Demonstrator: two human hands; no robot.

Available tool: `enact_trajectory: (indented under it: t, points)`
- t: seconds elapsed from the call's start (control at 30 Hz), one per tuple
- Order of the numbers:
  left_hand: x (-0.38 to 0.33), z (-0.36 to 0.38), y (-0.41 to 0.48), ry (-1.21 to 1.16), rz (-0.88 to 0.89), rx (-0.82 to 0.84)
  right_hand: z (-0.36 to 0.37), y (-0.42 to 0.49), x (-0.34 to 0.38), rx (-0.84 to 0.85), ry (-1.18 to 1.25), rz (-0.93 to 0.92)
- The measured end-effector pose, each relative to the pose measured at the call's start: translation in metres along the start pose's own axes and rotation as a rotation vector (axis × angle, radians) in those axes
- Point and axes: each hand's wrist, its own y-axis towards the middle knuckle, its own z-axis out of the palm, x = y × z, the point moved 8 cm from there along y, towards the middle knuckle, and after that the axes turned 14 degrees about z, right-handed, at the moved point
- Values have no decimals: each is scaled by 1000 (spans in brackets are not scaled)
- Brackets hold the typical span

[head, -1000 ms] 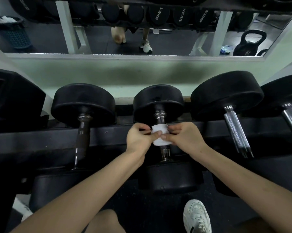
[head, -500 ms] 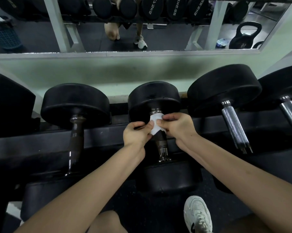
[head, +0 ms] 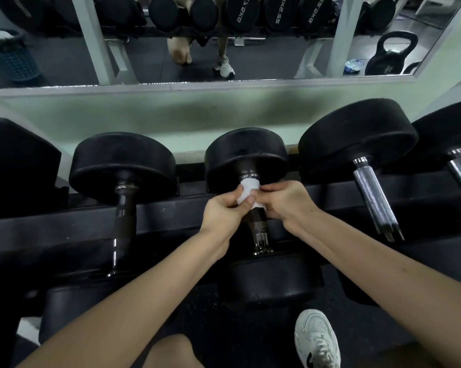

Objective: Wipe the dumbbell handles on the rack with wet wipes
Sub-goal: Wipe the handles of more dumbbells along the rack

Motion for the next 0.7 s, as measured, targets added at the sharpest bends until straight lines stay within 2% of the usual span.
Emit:
enact_trajectory:
  t: [0.17,0.37,0.57,0.7]
  points:
    - [-2,-1,7,86,8,35,3,4,5,-1,13,25]
    - [-2,-5,2,225,-1,188,-6,-15,-13,119,-226,72]
    - [-7,2,10,77,-71,235,1,-1,10,50,-115,50]
    - [-5,0,7,174,-77,295,-2,-8,2,81,-235,34]
